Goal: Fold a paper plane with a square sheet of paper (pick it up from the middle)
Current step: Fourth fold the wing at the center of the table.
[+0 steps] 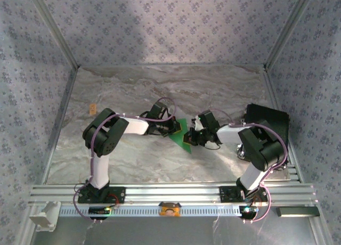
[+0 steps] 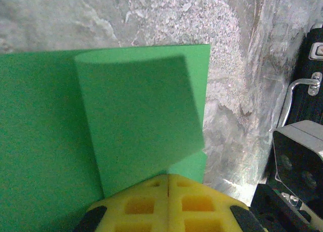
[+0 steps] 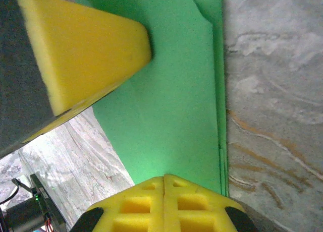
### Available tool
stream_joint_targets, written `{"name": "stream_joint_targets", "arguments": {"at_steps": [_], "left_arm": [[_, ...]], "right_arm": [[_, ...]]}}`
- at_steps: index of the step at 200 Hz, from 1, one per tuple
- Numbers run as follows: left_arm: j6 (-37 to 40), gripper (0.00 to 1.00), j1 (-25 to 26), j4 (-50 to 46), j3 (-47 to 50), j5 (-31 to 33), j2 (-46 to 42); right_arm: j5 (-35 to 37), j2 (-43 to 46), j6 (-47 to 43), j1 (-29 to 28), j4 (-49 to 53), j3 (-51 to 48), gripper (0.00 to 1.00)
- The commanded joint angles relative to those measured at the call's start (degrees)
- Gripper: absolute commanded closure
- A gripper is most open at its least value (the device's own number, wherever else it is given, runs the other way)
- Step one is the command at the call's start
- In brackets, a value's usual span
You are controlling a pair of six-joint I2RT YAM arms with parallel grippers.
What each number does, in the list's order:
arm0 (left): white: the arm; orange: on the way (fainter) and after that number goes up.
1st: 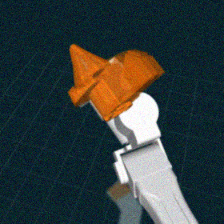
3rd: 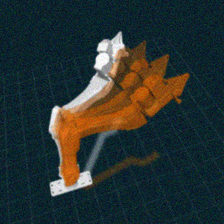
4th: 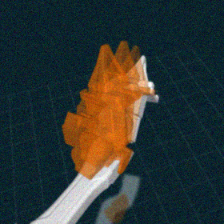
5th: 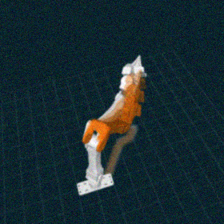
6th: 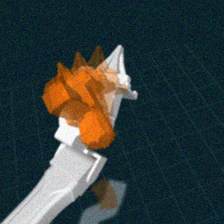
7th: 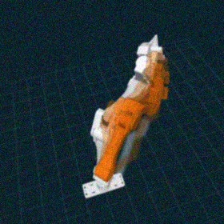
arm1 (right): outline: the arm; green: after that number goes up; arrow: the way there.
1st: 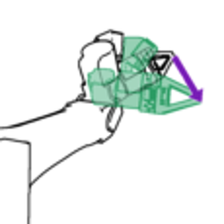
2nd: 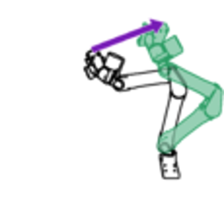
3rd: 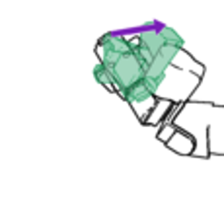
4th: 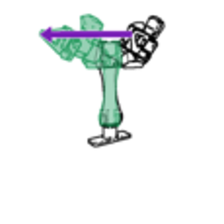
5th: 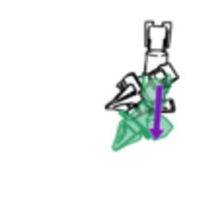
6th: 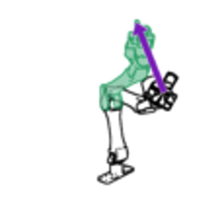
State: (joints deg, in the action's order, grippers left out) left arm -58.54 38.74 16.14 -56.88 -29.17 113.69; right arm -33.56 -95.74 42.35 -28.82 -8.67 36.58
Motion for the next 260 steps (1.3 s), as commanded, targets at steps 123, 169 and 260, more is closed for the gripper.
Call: {"name": "stream_joint_targets", "arguments": {"at_steps": [123,169,260], "left_arm": [[2.9,1.0,2.9,-7.4,-1.7,-1.4,-2.6],[3.0,1.0,3.8,-9.1,-2.9,-0.9,-1.6],[2.0,1.0,-0.1,-13.6,-3.3,3.4,2.1]], "right_arm": [[-0.6,-3.2,1.4,1.8,-1.6,-5.1,1.0],[-0.8,-3.2,1.4,2.2,-1.8,-5.6,1.0],[-0.9,-2.6,0.7,3.0,-1.3,-7.0,1.0]]}}
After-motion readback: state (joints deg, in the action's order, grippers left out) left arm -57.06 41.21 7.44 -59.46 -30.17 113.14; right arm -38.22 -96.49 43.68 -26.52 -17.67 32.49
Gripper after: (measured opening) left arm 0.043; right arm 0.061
